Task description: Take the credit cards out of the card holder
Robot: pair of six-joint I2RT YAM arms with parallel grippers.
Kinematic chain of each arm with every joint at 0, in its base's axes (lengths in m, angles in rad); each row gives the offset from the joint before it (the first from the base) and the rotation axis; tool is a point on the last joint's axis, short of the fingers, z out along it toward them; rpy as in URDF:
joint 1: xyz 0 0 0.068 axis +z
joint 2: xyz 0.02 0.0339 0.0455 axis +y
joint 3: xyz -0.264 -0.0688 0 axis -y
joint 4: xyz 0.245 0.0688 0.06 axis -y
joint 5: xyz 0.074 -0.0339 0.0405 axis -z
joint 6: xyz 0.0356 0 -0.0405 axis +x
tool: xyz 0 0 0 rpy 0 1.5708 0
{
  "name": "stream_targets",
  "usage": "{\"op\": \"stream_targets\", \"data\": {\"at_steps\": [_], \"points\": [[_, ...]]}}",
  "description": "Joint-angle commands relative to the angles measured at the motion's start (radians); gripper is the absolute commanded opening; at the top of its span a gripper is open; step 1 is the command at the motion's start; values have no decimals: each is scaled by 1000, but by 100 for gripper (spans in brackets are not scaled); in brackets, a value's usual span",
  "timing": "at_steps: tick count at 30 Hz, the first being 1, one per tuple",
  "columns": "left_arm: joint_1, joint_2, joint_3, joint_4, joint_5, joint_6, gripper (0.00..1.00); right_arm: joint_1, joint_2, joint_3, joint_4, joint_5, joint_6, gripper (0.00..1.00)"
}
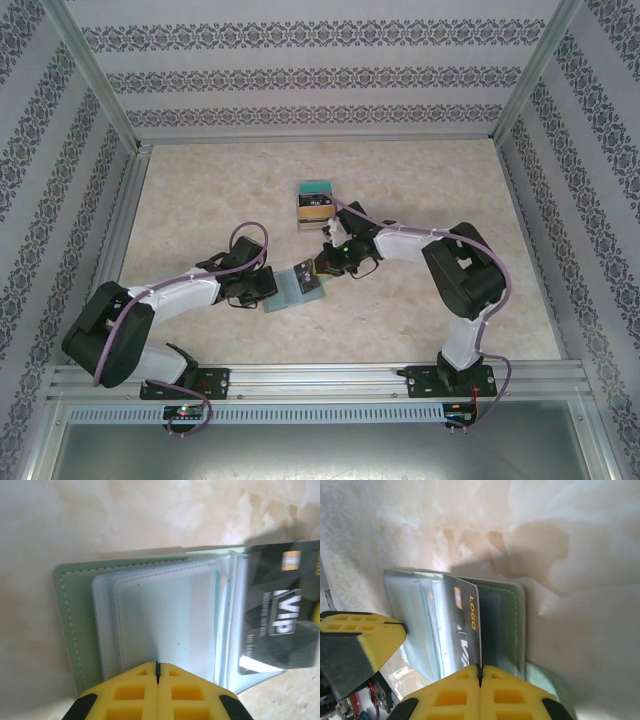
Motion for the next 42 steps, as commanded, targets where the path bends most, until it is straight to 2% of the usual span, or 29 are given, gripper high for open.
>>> {"op": "stream_targets", "data": {"at_steps": [1,4,5,8,9,11,15,16,17,21,27,29,33,38,42], "points": [[-5,-26,27,-114,-37,40,0,-25,-93,4,-70,-1,-61,0],[-2,-58,63,-136,-43,53,2,-44,-149,46,-144,7,-108,0],[1,-75,77,-146,-46,58,9,-51,-166,70,-181,19,-138,0],[10,-123,117,-170,-48,66,44,-56,-197,161,-309,95,-258,0],[13,-139,130,-181,-52,69,52,-57,-203,198,-350,128,-304,0],[19,-174,157,-201,-58,76,60,-57,-205,267,-417,186,-378,0],[32,-258,203,-262,-95,85,88,-53,-192,406,-500,329,-527,0],[36,-279,210,-272,-102,87,90,-48,-186,434,-510,367,-558,0],[42,-304,215,-284,-109,87,97,-40,-181,463,-516,424,-597,0],[53,-395,218,-314,-145,84,100,10,-157,523,-467,642,-762,0],[60,-492,205,-356,-180,76,100,83,-102,510,-312,840,-1100,0],[62,-514,201,-380,-194,76,100,91,-62,535,-304,867,-1169,0],[63,-560,187,-416,-210,65,100,93,31,631,-357,843,-1242,0],[63,-619,169,-462,-222,47,100,110,115,654,-293,898,-1368,0],[65,-668,152,-498,-237,29,100,110,176,691,-294,907,-1409,0]]}}
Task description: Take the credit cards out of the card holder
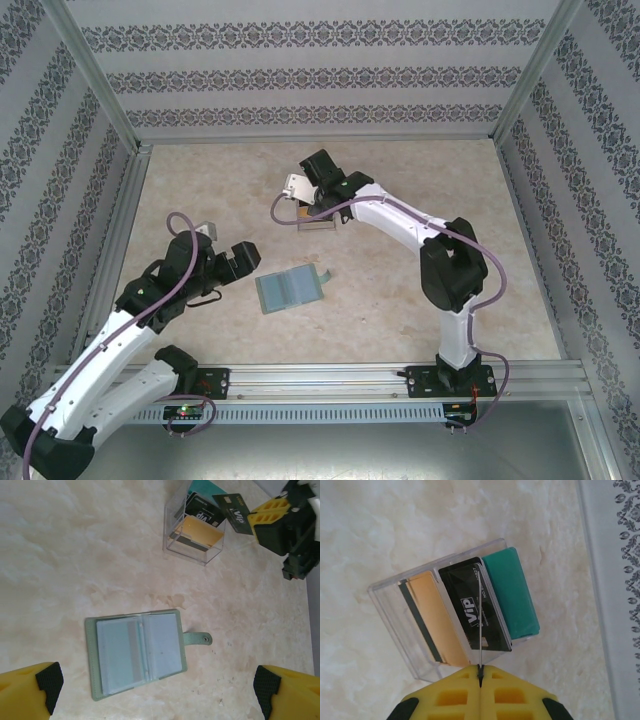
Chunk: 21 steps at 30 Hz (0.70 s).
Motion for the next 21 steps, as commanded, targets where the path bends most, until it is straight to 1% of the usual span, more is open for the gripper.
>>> {"op": "stream_targets", "data": {"at_steps": [1,8,15,21], "points": [[16,-44,-26,-77,-33,-28,100,12,47,55,12,35,-83,0],[16,-97,-54,-93,-55,-50,100,7,95,64,9,32,-102,0],[16,-96,-61,-88,-58,-50,100,4,124,54,21,40,-122,0],[17,-89,-62,-86,-58,-48,100,4,151,57,42,70,-141,0]]}}
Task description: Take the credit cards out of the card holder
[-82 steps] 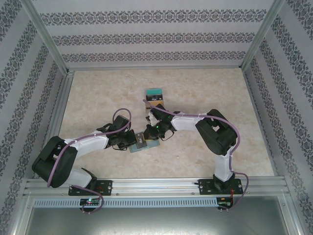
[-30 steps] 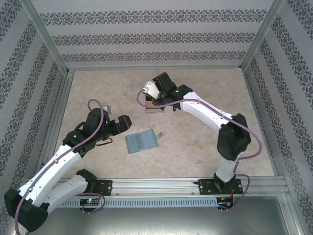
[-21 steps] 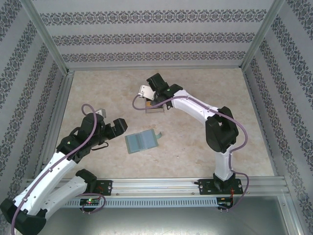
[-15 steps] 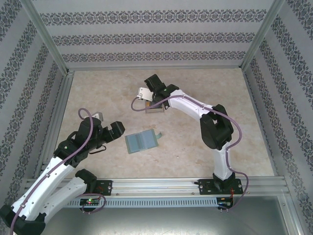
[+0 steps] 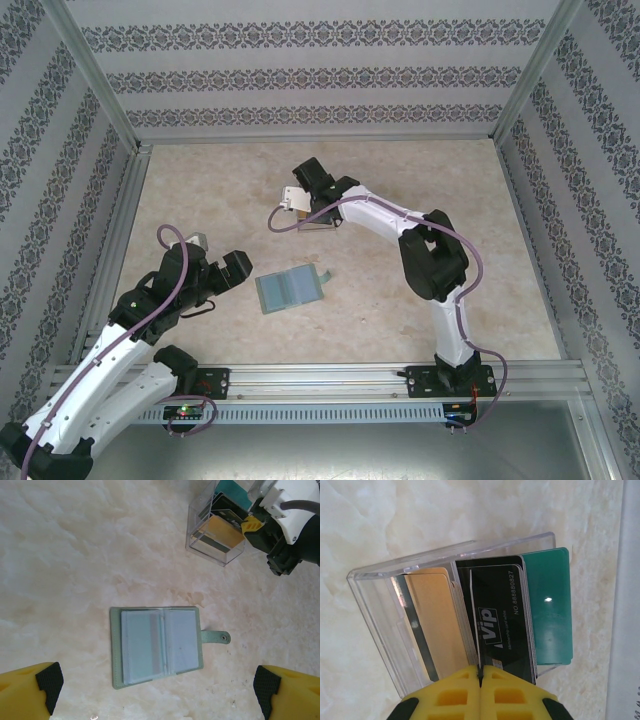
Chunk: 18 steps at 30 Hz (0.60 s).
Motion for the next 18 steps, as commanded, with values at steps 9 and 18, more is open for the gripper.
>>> {"op": "stream_targets", "data": {"at_steps": [9,18], "points": [[12,-3,-13,-29,-20,-9,100,-5,59,57,34,64,20,27],[11,-6,-19,-26,-20,-11,100,-34,87,115,86,185,124,34]]}}
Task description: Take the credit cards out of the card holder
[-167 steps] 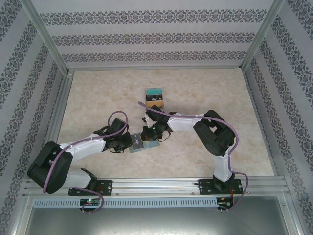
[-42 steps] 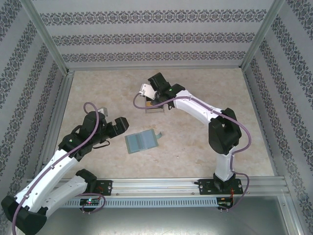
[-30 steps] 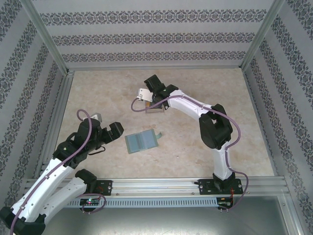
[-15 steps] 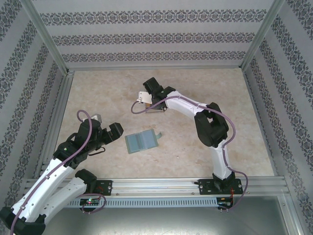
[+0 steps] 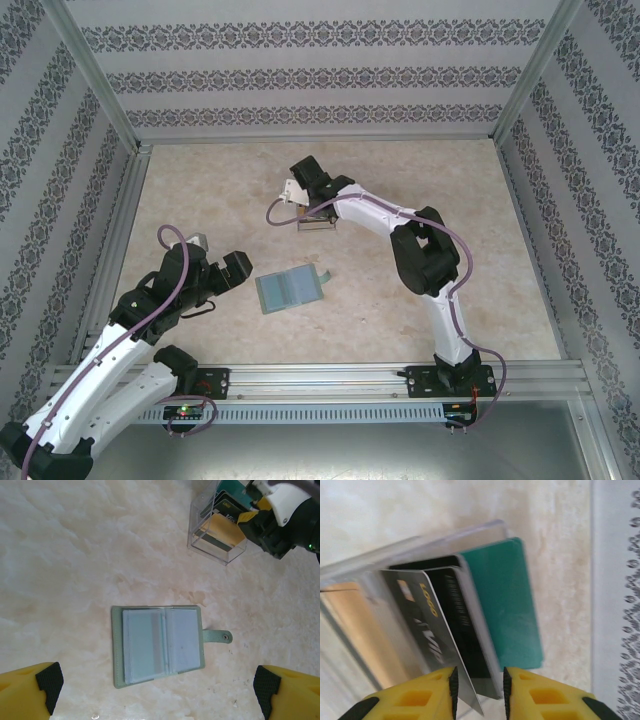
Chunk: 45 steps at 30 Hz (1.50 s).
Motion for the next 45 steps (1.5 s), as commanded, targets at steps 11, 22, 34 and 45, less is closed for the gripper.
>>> {"op": "stream_targets", "data": {"at_steps": [11,22,34,45], "points": [[11,-7,-37,9,-11,-10,100,-27,-53,25,-6,13,229,41],[13,4,-50,34,8,-2,100,-41,-139,-21,-6,-33,359,50],[15,9,-105,111,22,16,99,-91,-401,-175,38,-95,837,98],[21,92,-215,302,151,-22,93,-256,-556,-463,187,-716,1214,98]]}}
